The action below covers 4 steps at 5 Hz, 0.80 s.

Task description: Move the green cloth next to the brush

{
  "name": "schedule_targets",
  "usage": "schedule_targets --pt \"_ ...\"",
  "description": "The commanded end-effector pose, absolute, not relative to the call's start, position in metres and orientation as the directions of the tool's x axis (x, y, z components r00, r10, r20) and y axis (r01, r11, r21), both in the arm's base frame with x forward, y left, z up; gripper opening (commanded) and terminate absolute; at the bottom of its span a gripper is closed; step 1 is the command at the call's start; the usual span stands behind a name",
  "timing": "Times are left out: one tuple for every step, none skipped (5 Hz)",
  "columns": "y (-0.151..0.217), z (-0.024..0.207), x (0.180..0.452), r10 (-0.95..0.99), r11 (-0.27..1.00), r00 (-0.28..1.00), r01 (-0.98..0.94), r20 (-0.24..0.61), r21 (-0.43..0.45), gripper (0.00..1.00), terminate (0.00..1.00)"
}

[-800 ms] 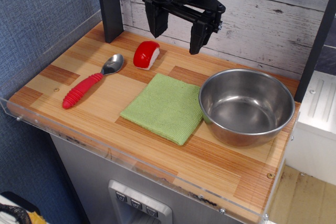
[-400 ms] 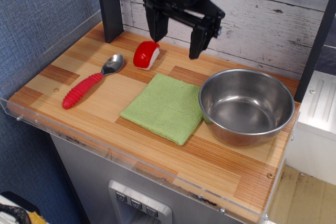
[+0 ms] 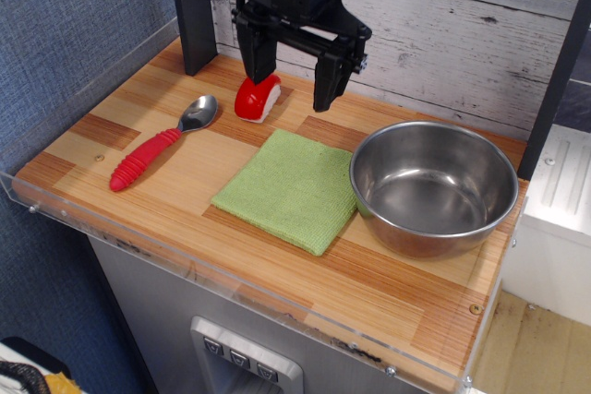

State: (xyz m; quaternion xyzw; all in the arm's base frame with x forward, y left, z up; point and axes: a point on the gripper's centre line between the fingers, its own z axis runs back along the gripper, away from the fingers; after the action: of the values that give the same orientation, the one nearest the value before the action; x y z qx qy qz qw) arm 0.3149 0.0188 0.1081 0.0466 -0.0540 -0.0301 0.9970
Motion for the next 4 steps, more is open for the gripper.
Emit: schedule_targets --pt "0.025 0.083 0.291 -0.061 0.979 0.998 0.055 0.022 0.197 1.00 0.00" --pt "0.023 0.071 0.289 -0.085 0.978 0.996 0.085 -0.011 0.190 1.00 0.00" --pt "0.025 0.059 0.288 -0.097 0.979 0.995 0.098 -0.016 0.177 1.00 0.00" --pt "0.029 0.047 0.289 -0.123 0.981 0.992 0.122 -0.004 0.154 1.00 0.00"
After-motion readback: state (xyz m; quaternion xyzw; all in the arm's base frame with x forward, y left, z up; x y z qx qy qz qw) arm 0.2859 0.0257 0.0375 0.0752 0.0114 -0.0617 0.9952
